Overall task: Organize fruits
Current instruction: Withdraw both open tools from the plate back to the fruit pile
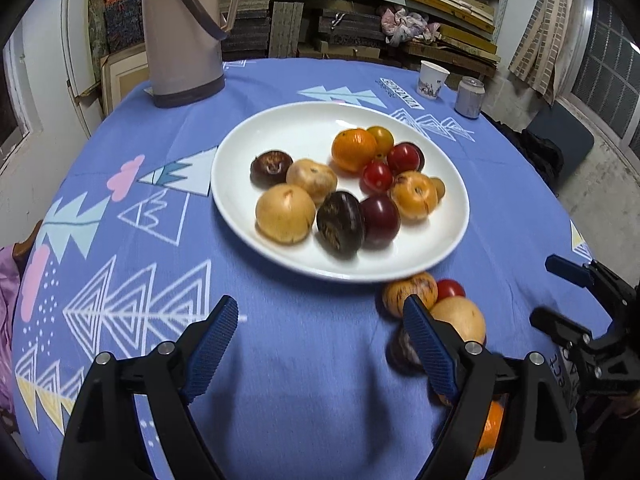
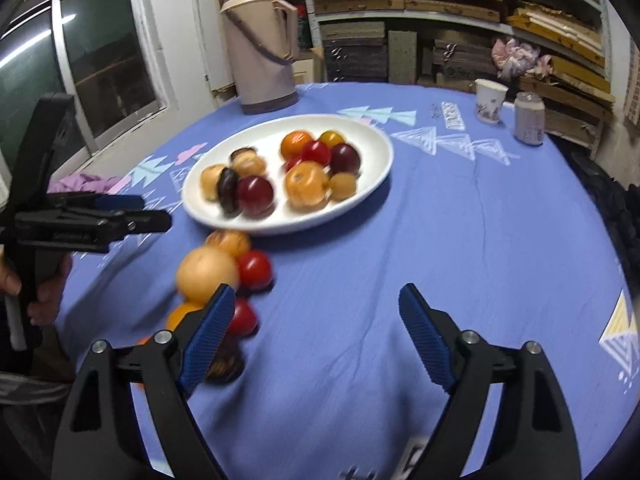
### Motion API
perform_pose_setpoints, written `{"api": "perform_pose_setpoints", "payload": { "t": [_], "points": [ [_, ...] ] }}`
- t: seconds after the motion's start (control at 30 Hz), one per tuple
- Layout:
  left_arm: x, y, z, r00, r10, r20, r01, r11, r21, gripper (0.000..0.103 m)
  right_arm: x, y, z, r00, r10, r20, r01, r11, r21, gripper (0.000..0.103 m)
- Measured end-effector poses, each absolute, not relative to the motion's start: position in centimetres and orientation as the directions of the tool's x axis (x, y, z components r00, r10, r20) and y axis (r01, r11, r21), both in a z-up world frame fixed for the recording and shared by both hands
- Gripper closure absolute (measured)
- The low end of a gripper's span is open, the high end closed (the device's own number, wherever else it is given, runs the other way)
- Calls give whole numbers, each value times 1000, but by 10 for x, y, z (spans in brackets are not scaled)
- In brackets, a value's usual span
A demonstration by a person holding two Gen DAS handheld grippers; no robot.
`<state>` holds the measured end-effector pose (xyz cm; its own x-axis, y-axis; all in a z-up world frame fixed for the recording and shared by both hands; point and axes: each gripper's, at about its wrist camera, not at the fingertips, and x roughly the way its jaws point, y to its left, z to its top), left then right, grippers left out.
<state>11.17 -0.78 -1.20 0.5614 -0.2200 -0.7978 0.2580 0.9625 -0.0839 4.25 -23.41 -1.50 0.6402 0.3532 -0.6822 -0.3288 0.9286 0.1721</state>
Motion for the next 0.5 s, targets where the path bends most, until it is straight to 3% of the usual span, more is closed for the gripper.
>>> {"api": "perform_pose_setpoints", "payload": {
  "t": [0.23,0.5],
  "points": [
    [97,-8,-20,539,-221,-813,278,958,-77,18,8,-218,-27,581,412,-702,-462,877,133,22],
    [85,-7,-25,516,-236,-823,292,952,-90,18,-12,-190,-42,548,392,-739,-565,825,18,33]
  ]
}}
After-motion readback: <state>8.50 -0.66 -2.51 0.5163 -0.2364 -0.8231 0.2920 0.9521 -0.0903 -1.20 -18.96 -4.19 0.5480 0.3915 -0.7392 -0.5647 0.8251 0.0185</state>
